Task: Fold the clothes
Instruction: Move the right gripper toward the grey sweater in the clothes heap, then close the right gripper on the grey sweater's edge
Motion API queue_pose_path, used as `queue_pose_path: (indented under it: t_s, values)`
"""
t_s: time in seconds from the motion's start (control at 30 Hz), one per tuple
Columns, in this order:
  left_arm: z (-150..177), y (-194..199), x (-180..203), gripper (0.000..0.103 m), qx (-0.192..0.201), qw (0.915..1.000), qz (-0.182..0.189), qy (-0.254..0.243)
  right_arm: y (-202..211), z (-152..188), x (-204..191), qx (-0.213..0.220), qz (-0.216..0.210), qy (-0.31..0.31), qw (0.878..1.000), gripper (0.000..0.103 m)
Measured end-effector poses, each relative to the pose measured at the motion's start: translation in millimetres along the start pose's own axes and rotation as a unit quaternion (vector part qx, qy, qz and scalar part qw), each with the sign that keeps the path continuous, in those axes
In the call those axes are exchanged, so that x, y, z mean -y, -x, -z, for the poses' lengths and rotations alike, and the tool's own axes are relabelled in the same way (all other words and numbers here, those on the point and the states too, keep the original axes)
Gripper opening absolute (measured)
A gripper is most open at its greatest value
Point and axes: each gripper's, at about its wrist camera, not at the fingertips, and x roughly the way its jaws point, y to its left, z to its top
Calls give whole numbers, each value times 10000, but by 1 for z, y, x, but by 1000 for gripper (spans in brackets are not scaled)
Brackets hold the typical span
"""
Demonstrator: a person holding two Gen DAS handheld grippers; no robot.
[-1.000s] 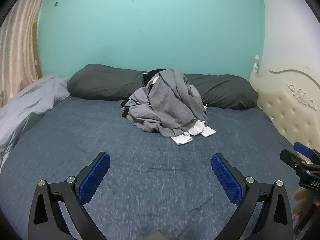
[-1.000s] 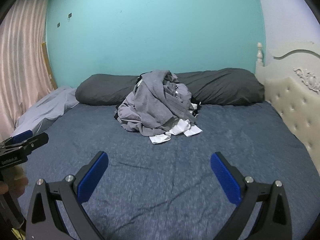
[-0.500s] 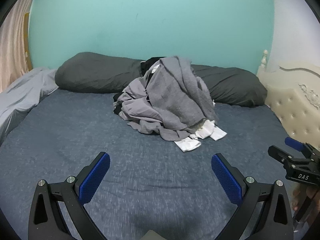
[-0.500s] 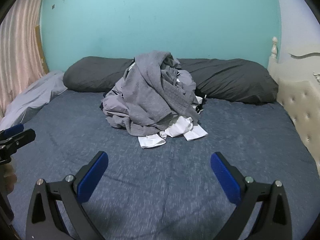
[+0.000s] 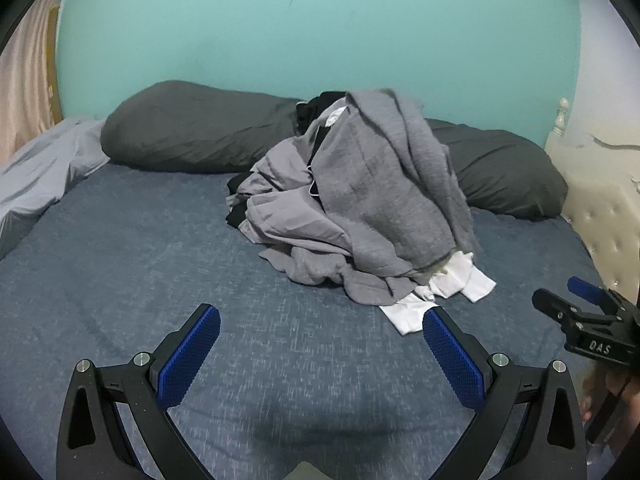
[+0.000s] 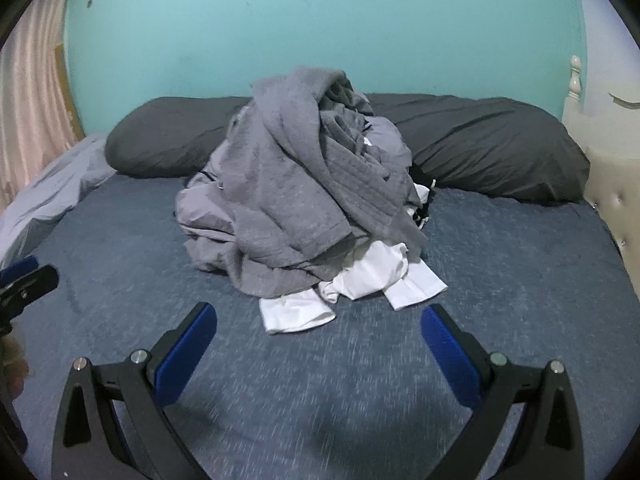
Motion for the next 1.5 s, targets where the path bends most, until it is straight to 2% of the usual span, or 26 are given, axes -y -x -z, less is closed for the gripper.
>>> queue_pose_path:
  t_s: [0.43,0.6,0.77,0.93,1.03,1.17,1.27,1.3,1.37,1.5]
  values:
    - [-8,-89,-21,103,-170,9994,-130,259,-111,-19,4,-94,-153,-15,9998,101]
    - [-12,-115,-38,103,-303,9980,-194,511,-146,-27,7,-81,-121,-131,9998,92]
    - [-17,-134,-48,103,-360,9974,-307,546,-176,-28,10,-194,-59,-324,9993,85]
    - [-22,-141,-46,103,-300,9979,-296,485,-192,-31,11,-133,-16,-455,9989,79]
    - [-24,-142,-41,103,-263,9985,-299,386,-201,-34,11,-96,-23,-473,9988,69]
    - [-25,-140,-36,103,-209,9989,-331,251,-213,-35,11,-149,-135,-578,9981,49]
    - [-25,-136,-34,103,-146,9991,-356,174,-212,-35,8,-95,-160,-489,9986,29]
    - [-25,-135,-34,103,-124,9991,-376,157,-211,-35,7,-54,-167,-426,9989,12]
    - [-24,-131,-34,103,-88,9990,-414,115,-204,-37,2,65,-141,-253,9996,7]
    - [-21,-120,-33,103,-106,9990,-434,55,-183,-40,-7,289,-259,-54,9992,5]
